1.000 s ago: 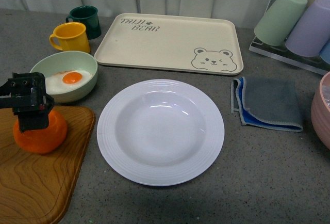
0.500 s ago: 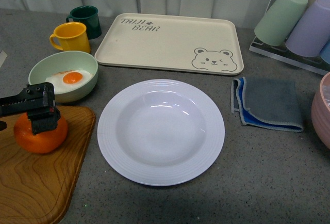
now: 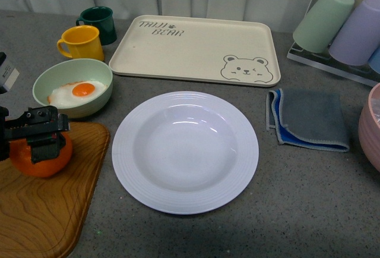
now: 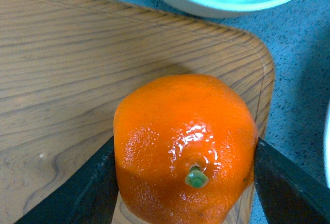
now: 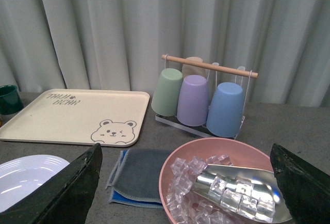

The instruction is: Place orange and plate with both arms

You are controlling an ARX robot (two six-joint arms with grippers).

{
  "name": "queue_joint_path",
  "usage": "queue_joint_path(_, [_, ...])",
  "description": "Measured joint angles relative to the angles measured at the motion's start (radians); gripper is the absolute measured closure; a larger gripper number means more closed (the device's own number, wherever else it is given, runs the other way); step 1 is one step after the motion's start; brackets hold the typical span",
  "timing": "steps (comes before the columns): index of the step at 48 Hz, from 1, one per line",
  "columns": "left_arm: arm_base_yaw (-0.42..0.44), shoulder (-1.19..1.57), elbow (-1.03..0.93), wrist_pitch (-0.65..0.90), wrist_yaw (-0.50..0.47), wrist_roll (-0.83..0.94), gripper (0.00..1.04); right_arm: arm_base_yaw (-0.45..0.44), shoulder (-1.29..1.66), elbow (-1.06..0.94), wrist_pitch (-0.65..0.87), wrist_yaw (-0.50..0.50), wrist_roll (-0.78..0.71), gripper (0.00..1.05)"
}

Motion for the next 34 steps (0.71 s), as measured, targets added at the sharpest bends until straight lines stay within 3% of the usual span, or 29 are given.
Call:
queue_joint_path(7, [-0.054, -0.077, 0.015, -0.029, -0.01, -0.003, 0.47, 0.0, 0.0, 0.0, 0.0, 0.0, 0.0, 0.09])
queue_joint_path(23, [-0.31, -0.062, 0.16, -0.063, -0.056, -0.025, 0.49, 0.0, 0.0, 0.0, 0.0, 0.0, 0.0, 0.09])
queue_joint_path(34, [-0.43, 0.052, 0.229, -0.048, -0.084, -0.045, 0.49, 0.0, 0.0, 0.0, 0.0, 0.0, 0.0, 0.09])
